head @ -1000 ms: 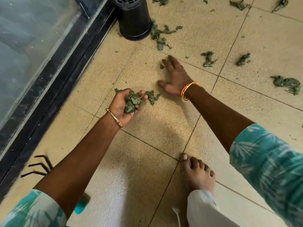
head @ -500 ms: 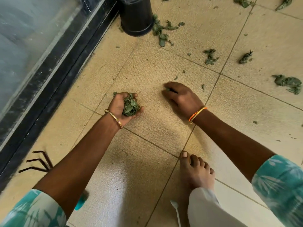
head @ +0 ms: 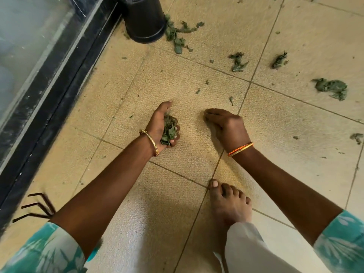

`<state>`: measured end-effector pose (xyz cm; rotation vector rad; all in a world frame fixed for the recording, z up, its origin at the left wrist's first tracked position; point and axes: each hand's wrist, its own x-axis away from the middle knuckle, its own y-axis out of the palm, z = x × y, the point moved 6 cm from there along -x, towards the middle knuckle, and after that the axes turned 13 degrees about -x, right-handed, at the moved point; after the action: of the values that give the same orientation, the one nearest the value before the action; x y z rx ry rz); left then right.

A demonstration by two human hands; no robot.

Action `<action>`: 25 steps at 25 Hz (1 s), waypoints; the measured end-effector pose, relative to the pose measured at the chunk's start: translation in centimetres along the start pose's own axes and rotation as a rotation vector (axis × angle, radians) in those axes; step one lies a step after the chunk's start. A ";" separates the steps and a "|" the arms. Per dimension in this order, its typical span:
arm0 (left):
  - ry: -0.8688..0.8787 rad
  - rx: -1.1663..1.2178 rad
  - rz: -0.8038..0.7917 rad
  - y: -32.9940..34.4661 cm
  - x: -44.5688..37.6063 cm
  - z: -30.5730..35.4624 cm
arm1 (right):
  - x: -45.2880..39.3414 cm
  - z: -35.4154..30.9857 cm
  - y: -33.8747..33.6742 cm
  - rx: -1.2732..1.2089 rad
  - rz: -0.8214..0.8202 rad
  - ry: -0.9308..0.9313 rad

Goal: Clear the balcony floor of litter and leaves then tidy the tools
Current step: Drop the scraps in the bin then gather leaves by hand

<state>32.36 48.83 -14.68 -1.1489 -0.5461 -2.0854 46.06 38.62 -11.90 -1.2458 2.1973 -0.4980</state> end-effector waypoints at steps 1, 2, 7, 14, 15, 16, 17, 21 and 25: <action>0.004 -0.023 -0.016 0.6 0.1 0.1 | -0.1 -0.6 -0.4 -0.110 0.078 0.071; 0.011 -0.049 -0.029 1.1 -0.2 0.1 | 0.0 -1.4 -0.4 -0.214 0.139 0.135; 0.043 -0.097 -0.058 3.4 -1.0 -0.5 | 0.7 -5.8 2.9 -0.381 -0.014 0.317; 0.092 -0.181 0.291 1.5 -2.8 1.3 | -1.9 -2.3 0.9 -0.163 -0.053 0.362; 0.094 -0.202 0.329 1.0 -2.9 1.7 | -2.4 -0.7 0.0 -0.034 -0.015 0.406; 0.094 -0.207 0.341 0.8 -3.1 2.0 | -2.6 0.9 -0.8 0.077 0.008 0.481; 0.093 -0.201 0.343 0.5 -3.2 2.3 | -2.7 2.3 -1.3 0.140 0.018 0.563; 0.101 -0.181 0.343 -0.3 -3.6 2.3 | -3.1 3.9 1.0 0.166 -0.061 0.567; 0.099 -0.181 0.359 -0.3 -3.7 2.0 | -4.7 2.3 4.6 0.184 -0.244 0.219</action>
<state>34.63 51.66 -16.77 -1.1413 -0.0944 -1.8914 46.44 44.90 -14.95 -1.4211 2.1241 -0.9530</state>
